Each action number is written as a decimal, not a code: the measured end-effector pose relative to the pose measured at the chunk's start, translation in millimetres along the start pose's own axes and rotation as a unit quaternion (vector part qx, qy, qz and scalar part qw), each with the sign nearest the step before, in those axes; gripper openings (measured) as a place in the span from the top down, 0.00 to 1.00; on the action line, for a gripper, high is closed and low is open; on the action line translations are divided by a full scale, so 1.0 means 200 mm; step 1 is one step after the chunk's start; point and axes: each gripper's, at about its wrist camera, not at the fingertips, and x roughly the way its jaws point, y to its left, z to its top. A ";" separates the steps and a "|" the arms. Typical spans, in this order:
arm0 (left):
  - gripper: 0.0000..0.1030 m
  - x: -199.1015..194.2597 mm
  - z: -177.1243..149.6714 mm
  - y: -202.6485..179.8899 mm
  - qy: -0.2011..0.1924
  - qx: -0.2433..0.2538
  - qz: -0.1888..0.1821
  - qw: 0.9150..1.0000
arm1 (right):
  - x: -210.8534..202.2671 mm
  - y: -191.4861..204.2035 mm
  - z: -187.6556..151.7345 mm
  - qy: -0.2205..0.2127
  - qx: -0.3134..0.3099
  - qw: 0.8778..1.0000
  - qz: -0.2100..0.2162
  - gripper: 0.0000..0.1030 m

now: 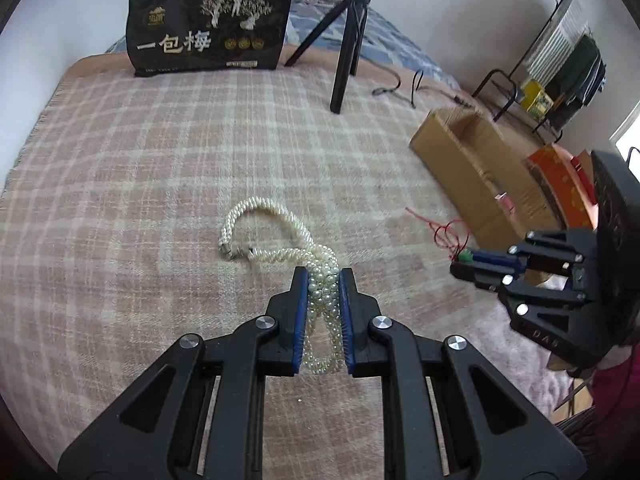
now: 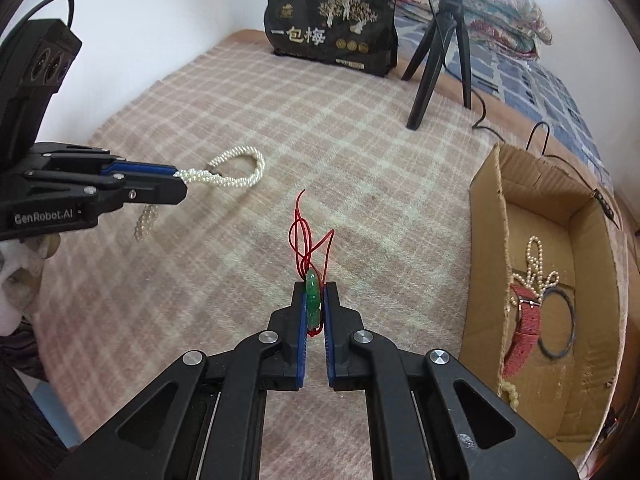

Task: Organize jewelry

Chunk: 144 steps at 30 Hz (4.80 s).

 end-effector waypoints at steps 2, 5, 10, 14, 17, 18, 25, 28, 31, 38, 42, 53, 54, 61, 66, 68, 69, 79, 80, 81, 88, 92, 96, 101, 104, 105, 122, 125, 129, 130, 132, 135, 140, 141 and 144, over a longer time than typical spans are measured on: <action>0.87 -0.06 0.02 0.00 -0.012 -0.007 -0.011 1.000 | -0.05 0.02 0.00 -0.011 0.001 1.000 0.000 0.94; 0.87 -0.16 0.05 -0.01 -0.035 -0.016 -0.029 0.999 | -0.11 0.05 -0.01 -0.023 0.002 1.000 -0.001 0.94; 0.87 -0.28 0.11 -0.05 -0.067 -0.017 -0.046 0.997 | -0.19 0.07 -0.03 -0.039 0.009 0.999 -0.002 0.94; 0.87 -0.34 0.13 -0.09 -0.081 -0.010 -0.057 0.995 | -0.24 0.05 -0.07 -0.050 0.021 0.999 -0.004 0.94; 0.87 -0.36 0.16 -0.12 -0.086 -0.007 -0.064 0.994 | -0.28 0.01 -0.09 -0.057 0.029 0.998 -0.012 0.94; 0.87 -0.36 0.16 -0.14 -0.088 -0.004 -0.065 0.994 | -0.30 -0.01 -0.10 -0.059 0.032 0.998 -0.013 0.94; 0.87 -0.36 0.24 -0.27 -0.100 0.016 -0.078 0.992 | -0.40 -0.13 -0.16 -0.074 0.056 0.995 -0.026 0.94; 0.87 -0.35 0.28 -0.36 -0.102 0.025 -0.086 0.991 | -0.45 -0.19 -0.20 -0.081 0.069 0.994 -0.035 0.94; 0.87 -0.33 0.32 -0.45 -0.104 0.039 -0.092 0.990 | -0.48 -0.25 -0.24 -0.085 0.081 0.992 -0.047 0.94; 0.87 -0.25 0.42 -0.66 -0.105 0.058 -0.107 0.987 | -0.55 -0.41 -0.34 -0.087 0.109 0.988 -0.068 0.94; 0.87 -0.18 0.49 -0.77 -0.104 0.064 -0.113 0.986 | -0.57 -0.51 -0.39 -0.086 0.125 0.985 -0.079 0.94; 0.87 0.03 0.61 -0.95 -0.096 0.076 -0.106 0.987 | -0.57 -0.69 -0.46 -0.079 0.149 0.981 -0.095 0.94; 0.87 0.04 0.61 -0.96 -0.096 0.079 -0.104 0.987 | -0.57 -0.70 -0.47 -0.079 0.152 0.981 -0.096 0.94; 0.87 0.18 0.64 -1.07 -0.086 0.097 -0.087 0.988 | -0.55 -0.77 -0.48 -0.075 0.158 0.980 -0.096 0.94; 0.87 0.28 0.64 -1.12 -0.078 0.107 -0.074 0.989 | -0.52 -0.79 -0.48 -0.070 0.157 0.981 -0.093 0.94; 0.87 0.31 0.64 -1.13 -0.074 0.112 -0.069 0.988 | -0.51 -0.80 -0.48 -0.069 0.156 0.981 -0.091 0.94; 0.87 0.33 0.65 -1.15 -0.073 0.116 -0.065 0.988 | -0.50 -0.80 -0.48 -0.069 0.156 0.981 -0.090 0.94; 0.87 0.45 0.65 -1.23 -0.062 0.142 -0.040 0.987 | -0.43 -0.81 -0.46 -0.056 0.150 0.984 -0.078 0.94; 0.87 0.46 0.65 -1.24 -0.060 0.143 -0.038 0.987 | -0.43 -0.81 -0.46 -0.054 0.150 0.984 -0.077 0.94; 0.87 0.46 0.64 -1.24 -0.058 0.144 -0.037 0.987 | -0.42 -0.80 -0.46 -0.052 0.150 0.984 -0.077 0.94; 0.87 0.51 0.64 -1.27 -0.049 0.149 -0.033 0.987 | -0.40 -0.82 -0.47 -0.047 0.152 0.985 -0.071 0.94; 0.87 0.51 0.64 -1.27 -0.048 0.149 -0.033 0.987 | -0.39 -0.80 -0.46 -0.044 0.145 0.986 -0.070 0.94; 0.87 0.50 0.64 -1.28 -0.054 0.151 -0.031 0.986 | -0.38 -0.78 -0.45 -0.040 0.135 0.988 -0.071 0.94; 0.87 0.50 0.63 -1.28 -0.053 0.156 -0.028 0.986 | -0.38 -0.75 -0.45 -0.041 0.123 0.988 -0.085 0.64; 0.46 0.49 0.63 -1.28 -0.056 0.155 -0.024 0.986 | -0.39 -0.73 -0.44 -0.048 0.119 0.987 -0.098 0.45; 0.35 0.48 0.63 -1.27 -0.063 0.154 -0.021 0.986 | -0.40 -0.72 -0.44 -0.049 0.118 0.987 -0.100 0.42; 0.29 0.32 0.64 -1.21 -0.080 0.138 -0.005 0.987 | -0.46 -0.65 -0.41 -0.051 0.108 0.979 -0.163 0.32; 0.29 0.27 0.63 -1.19 -0.086 0.137 -0.003 0.987 | -0.49 -0.63 -0.40 -0.054 0.111 0.977 -0.173 0.32; 0.29 0.18 0.62 -1.17 -0.098 0.137 0.001 0.986 | -0.54 -0.61 -0.39 -0.063 0.117 0.975 -0.179 0.32; 0.29 0.15 0.62 -1.16 -0.101 0.136 0.001 0.985 | -0.56 -0.60 -0.39 -0.066 0.119 0.974 -0.181 0.32; 0.29 0.09 0.60 -1.14 -0.109 0.135 0.002 0.985 | -0.59 -0.59 -0.39 -0.071 0.122 0.973 -0.184 0.32; 0.29 0.01 0.58 -1.12 -0.120 0.138 0.006 0.983 | -0.63 -0.55 -0.38 -0.078 0.124 0.971 -0.190 0.31; 0.29 -0.11 0.54 -1.07 -0.132 0.140 0.011 0.981 | -0.70 -0.49 -0.36 -0.091 0.125 0.967 -0.202 0.28; 0.29 -0.14 0.53 -1.06 -0.137 0.140 0.012 0.981 | -0.71 -0.47 -0.36 -0.094 0.125 0.967 -0.203 0.28; 0.29 -0.25 0.49 -1.01 -0.150 0.137 0.013 0.979 | -0.75 -0.43 -0.36 -0.103 0.126 0.964 -0.208 0.28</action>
